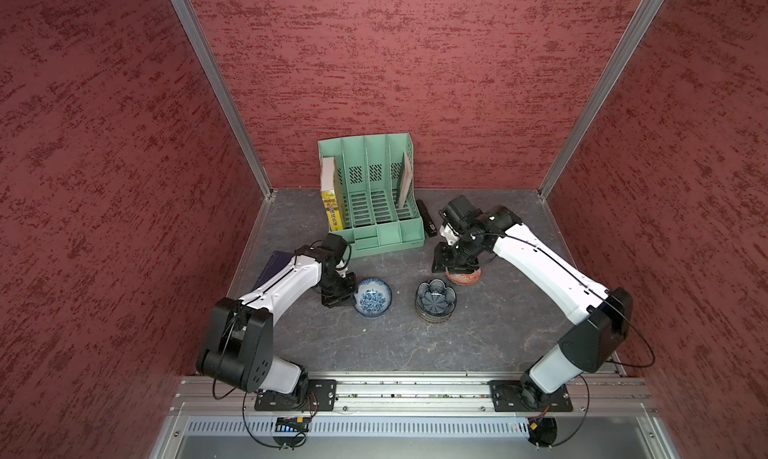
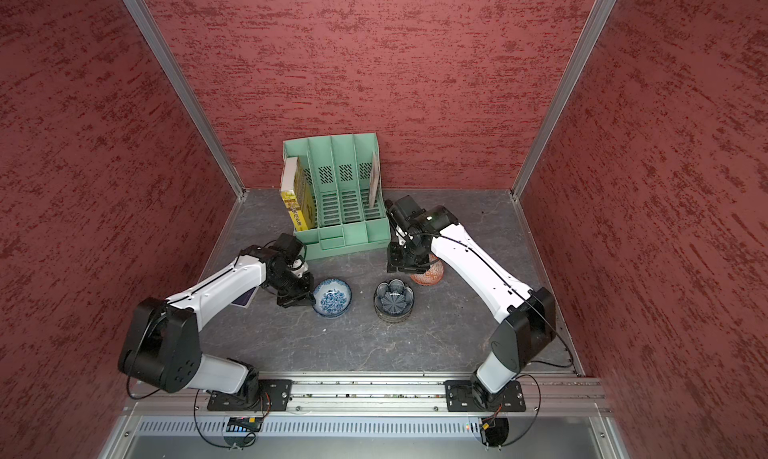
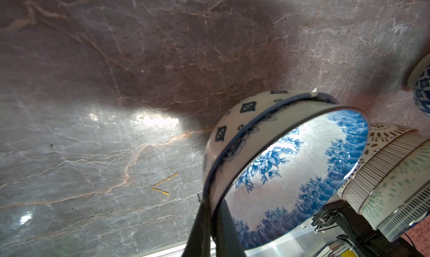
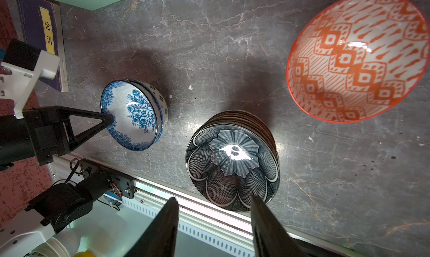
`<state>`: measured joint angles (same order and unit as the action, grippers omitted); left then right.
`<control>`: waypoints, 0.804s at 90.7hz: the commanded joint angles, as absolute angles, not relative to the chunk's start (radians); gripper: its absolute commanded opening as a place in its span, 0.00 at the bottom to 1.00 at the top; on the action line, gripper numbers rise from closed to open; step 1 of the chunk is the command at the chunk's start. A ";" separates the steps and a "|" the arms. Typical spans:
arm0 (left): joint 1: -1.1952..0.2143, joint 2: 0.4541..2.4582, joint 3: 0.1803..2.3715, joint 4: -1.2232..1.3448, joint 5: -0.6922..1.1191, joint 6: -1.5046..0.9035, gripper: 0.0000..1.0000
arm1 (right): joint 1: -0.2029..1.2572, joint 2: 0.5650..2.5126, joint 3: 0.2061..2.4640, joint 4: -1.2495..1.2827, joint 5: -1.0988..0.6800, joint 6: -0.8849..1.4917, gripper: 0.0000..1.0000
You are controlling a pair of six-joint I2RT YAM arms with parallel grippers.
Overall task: Stack the bowls
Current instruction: Place the bowl on the bowl, then pick up the bowl from the center of the board.
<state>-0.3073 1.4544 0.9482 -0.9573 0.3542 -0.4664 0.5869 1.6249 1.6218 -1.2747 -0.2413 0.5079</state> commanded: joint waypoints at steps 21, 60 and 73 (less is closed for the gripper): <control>-0.316 1.434 0.964 -0.975 0.322 -0.475 0.39 | 0.579 1.612 1.603 -1.257 -0.231 0.498 0.55; -0.296 1.281 1.077 -1.115 0.282 -0.486 0.62 | 0.354 1.697 1.563 -1.178 -0.165 0.495 0.56; -0.293 1.216 1.076 -1.143 0.314 -0.480 0.65 | 0.277 1.726 1.501 -1.128 -0.129 0.517 0.49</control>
